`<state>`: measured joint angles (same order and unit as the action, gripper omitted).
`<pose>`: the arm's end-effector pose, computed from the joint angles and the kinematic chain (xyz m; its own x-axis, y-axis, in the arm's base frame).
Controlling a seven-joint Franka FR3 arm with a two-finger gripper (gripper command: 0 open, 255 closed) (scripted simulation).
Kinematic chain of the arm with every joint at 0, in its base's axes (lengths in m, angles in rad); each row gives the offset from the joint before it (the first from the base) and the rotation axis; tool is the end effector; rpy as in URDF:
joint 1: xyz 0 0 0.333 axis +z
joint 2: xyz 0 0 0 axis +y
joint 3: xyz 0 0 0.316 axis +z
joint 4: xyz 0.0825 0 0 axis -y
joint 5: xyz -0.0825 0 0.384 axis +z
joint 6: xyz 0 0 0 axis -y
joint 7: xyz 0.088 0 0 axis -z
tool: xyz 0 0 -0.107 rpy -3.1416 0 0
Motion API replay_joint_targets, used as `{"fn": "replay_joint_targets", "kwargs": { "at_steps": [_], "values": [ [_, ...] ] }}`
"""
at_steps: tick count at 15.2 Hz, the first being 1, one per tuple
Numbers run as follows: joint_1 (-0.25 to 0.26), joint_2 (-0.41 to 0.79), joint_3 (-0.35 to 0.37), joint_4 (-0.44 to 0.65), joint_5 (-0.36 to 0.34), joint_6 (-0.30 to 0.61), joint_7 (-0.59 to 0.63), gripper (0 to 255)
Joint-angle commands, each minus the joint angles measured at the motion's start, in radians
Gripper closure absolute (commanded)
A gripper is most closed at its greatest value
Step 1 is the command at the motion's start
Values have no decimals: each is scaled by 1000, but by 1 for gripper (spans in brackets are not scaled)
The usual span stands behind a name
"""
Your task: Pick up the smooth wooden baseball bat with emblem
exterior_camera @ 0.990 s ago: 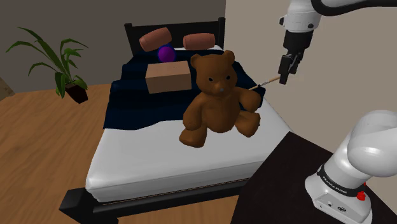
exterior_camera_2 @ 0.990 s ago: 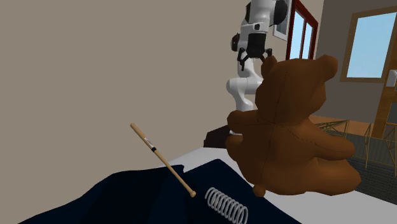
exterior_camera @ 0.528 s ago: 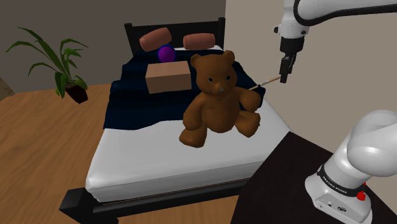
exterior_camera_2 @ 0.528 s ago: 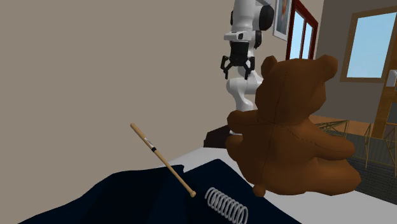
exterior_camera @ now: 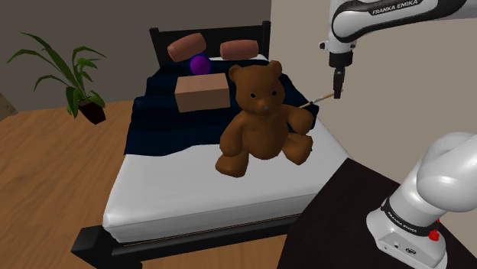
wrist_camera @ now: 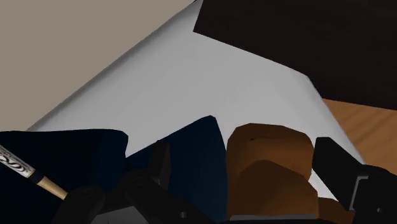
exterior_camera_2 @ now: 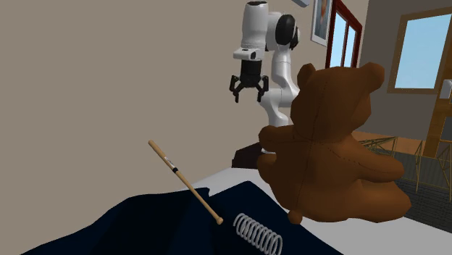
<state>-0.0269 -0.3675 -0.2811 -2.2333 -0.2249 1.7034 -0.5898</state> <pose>0.3987 -0.1584 0.4987 0.9161 0.3426 -0.2082 0.3500 -0.9368 -0.0018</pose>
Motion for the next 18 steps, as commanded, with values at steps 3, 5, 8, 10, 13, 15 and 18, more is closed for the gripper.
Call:
{"fn": "replay_joint_targets", "kwargs": {
  "at_steps": [3,5,8,10,13,15,18],
  "values": [
    [0,156,-57,88,-7,50,-142,0],
    [-4,236,-80,136,-3,73,-212,0],
    [-16,361,-106,217,12,102,-315,0],
    [-27,447,-116,278,26,117,-383,0],
    [-52,577,-121,379,49,132,-479,0],
    [-72,664,-118,453,64,136,-538,0],
    [-106,796,-107,578,84,132,-621,0]
  ]
}}
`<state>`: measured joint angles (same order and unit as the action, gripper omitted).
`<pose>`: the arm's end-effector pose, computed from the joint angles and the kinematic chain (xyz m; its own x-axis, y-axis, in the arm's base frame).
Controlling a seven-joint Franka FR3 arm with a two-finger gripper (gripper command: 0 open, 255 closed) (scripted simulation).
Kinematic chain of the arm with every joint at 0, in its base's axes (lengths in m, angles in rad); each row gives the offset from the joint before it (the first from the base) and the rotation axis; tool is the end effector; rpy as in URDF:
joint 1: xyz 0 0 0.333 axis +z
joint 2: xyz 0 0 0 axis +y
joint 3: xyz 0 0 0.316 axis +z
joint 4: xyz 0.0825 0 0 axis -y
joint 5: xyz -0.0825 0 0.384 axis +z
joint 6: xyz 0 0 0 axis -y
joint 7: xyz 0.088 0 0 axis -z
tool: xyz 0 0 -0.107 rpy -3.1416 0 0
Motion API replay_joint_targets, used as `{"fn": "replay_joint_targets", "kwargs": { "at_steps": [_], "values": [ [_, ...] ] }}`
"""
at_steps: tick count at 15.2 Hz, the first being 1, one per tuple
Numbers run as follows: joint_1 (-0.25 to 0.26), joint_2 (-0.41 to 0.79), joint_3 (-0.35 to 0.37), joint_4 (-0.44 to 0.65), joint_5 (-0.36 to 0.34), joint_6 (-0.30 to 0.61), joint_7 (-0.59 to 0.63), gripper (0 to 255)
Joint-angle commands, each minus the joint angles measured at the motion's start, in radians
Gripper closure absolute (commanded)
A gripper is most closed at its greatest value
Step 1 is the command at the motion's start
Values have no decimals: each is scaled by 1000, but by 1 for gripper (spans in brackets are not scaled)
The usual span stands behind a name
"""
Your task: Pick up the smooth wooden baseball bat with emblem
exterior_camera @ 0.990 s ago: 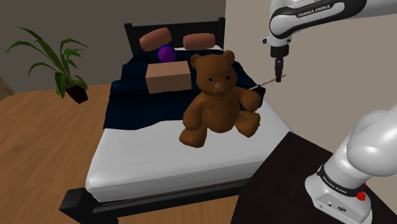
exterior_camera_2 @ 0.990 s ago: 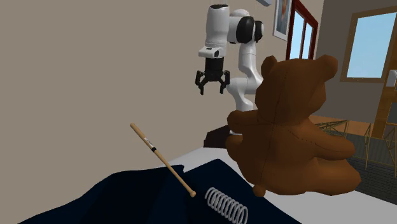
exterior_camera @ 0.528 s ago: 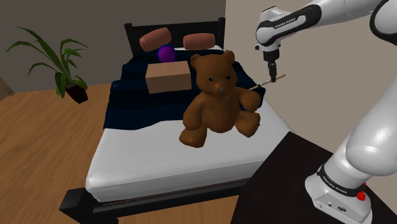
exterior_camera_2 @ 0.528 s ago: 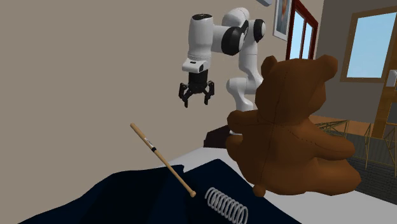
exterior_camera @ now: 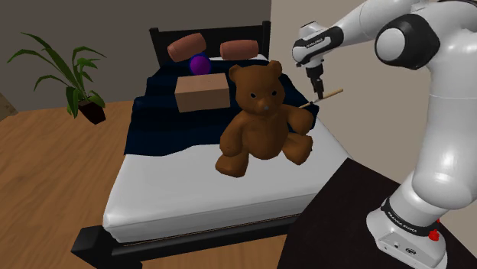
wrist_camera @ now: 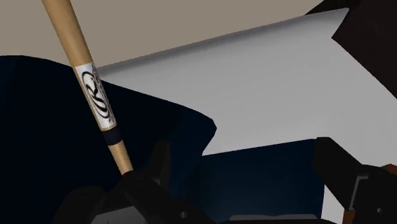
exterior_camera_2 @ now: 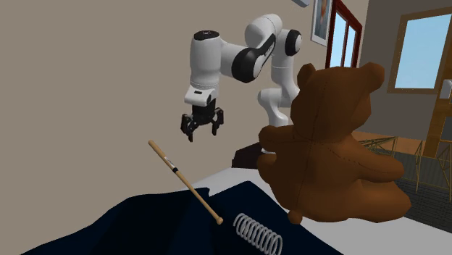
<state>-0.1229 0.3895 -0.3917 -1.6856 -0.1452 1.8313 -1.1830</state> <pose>0.5551 -0.3011 0.3746 0.6891 0.6431 -0.3340 0.6518 -0.7515 -0.1020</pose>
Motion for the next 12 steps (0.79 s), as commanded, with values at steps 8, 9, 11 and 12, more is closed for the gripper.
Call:
{"fn": "replay_joint_targets", "kwargs": {
  "at_steps": [8,9,11,12],
  "values": [
    [-112,421,51,477,30,-78,-212,0],
    [-121,454,55,522,30,-91,-224,0],
    [-121,465,57,513,32,-72,-220,0],
    [-122,470,58,509,33,-63,-217,0]
  ]
}}
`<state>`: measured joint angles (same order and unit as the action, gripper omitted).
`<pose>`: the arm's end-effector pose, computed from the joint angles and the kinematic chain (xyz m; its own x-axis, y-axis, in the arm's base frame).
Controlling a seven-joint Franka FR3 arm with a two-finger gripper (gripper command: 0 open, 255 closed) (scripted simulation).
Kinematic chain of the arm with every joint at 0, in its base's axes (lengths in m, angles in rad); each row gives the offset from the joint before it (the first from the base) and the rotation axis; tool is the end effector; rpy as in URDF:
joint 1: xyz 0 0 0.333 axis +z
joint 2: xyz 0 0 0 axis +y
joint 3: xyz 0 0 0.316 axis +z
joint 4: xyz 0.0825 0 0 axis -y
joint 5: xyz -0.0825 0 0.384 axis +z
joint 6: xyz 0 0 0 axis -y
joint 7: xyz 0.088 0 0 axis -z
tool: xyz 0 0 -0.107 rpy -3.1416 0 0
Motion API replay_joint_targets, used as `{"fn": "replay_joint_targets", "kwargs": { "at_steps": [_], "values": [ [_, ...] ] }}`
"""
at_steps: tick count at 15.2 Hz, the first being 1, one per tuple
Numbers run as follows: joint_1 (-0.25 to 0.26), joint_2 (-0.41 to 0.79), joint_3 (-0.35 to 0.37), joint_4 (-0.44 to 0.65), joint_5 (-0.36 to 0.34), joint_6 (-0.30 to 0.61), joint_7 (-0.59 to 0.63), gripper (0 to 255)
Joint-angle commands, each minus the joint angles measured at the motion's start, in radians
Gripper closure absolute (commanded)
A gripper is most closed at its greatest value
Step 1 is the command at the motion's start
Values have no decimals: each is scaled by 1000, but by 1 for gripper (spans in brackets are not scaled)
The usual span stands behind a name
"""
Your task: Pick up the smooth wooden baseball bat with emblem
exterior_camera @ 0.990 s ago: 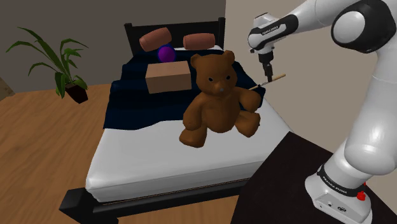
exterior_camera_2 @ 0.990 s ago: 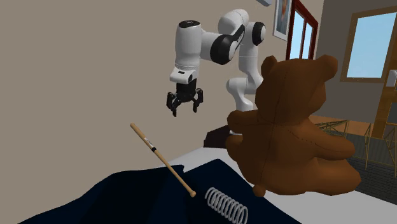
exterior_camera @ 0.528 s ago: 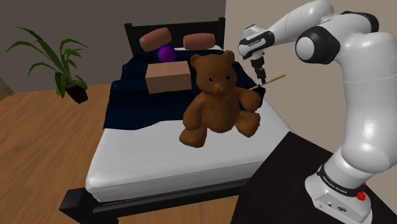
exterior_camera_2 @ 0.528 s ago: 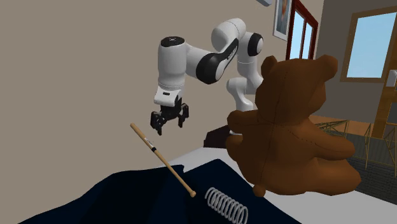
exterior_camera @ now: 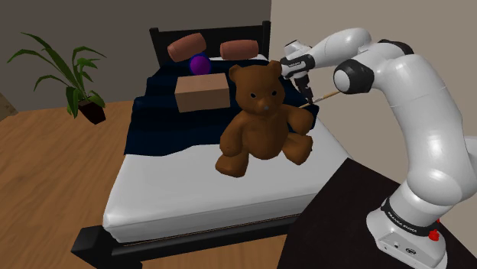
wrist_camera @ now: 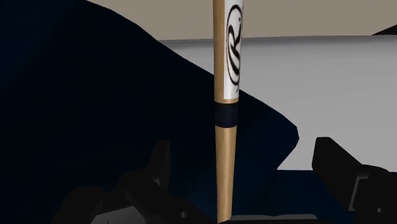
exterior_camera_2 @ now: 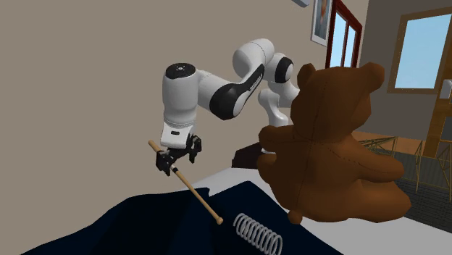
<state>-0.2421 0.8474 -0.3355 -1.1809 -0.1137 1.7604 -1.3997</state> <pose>0.6418 -0.3508 0.2837 0.5205 0.7645 -0.3803 0.7716 -0.6119 -0.1739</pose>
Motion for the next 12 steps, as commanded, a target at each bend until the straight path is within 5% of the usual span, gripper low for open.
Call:
{"fn": "replay_joint_targets", "kwargs": {
  "at_steps": [1,6,7,12],
  "values": [
    [-3,18,3,1,2,17,2,0],
    [-5,40,6,-9,5,48,10,0],
    [-4,38,6,-13,4,49,10,255],
    [-5,40,6,-9,5,48,10,255]
  ]
}}
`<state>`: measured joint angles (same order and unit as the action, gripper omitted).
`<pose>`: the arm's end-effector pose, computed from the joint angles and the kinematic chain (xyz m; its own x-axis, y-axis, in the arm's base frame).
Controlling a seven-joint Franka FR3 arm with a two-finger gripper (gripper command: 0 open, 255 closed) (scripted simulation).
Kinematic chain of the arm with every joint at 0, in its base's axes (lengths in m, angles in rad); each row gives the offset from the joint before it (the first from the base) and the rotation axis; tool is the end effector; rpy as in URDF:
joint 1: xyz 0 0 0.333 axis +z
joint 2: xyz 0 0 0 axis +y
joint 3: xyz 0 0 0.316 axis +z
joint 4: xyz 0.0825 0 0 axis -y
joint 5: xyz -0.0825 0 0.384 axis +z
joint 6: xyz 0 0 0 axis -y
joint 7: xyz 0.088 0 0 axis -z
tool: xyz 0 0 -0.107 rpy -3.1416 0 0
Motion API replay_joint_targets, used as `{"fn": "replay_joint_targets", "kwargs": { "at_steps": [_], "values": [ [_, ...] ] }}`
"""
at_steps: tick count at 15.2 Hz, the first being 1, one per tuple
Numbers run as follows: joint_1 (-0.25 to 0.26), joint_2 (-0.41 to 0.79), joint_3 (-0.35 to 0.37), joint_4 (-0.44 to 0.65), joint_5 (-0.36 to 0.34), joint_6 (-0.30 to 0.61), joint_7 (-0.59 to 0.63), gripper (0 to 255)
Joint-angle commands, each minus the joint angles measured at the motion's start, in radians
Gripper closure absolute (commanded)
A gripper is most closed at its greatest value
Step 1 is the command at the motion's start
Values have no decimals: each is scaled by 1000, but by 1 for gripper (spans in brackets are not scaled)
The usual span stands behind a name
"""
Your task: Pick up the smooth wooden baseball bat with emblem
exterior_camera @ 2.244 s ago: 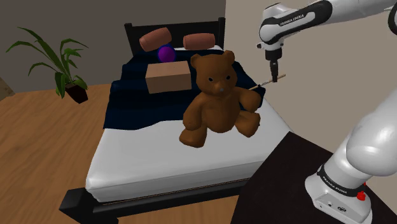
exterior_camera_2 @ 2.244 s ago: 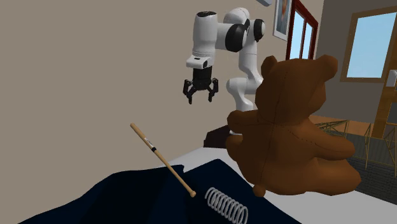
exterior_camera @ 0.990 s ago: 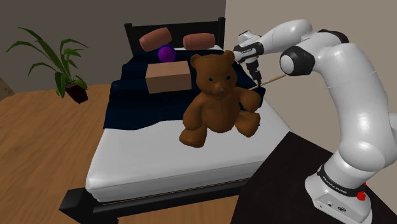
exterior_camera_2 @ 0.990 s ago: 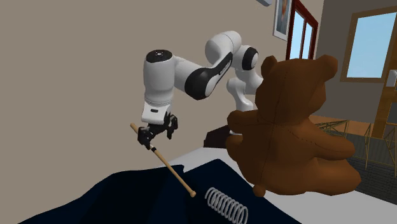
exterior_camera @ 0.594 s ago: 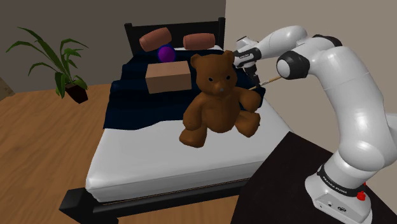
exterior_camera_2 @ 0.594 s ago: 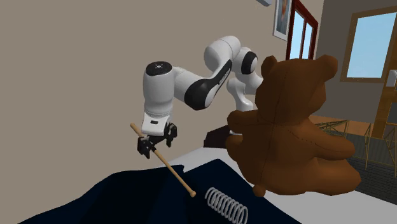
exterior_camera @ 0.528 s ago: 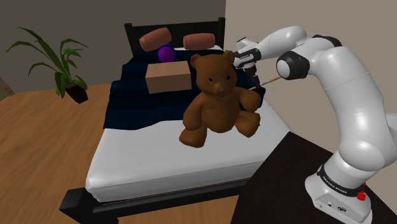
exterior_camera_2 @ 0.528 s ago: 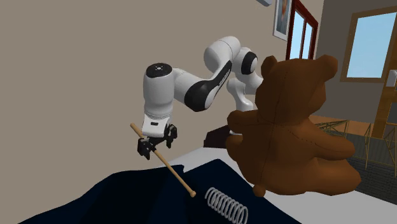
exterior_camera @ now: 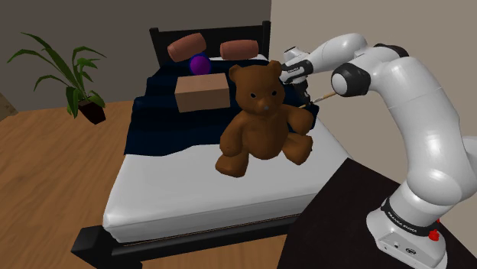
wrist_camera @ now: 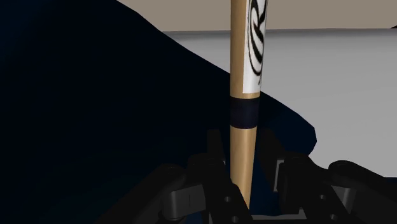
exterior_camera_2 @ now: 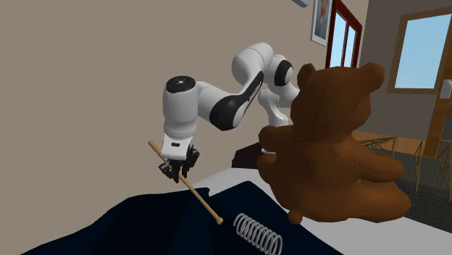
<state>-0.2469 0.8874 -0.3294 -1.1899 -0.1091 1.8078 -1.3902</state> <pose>0.6428 -0.3516 0.2531 0.5183 0.7659 -0.3804 0.7731 -0.6098 -0.1744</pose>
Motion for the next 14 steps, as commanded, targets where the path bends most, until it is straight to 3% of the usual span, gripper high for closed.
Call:
{"fn": "replay_joint_targets", "kwargs": {
  "at_steps": [1,14],
  "values": [
    [0,0,0,0,0,0,0,255],
    [4,-55,-9,40,-7,-91,-23,255]
  ]
}}
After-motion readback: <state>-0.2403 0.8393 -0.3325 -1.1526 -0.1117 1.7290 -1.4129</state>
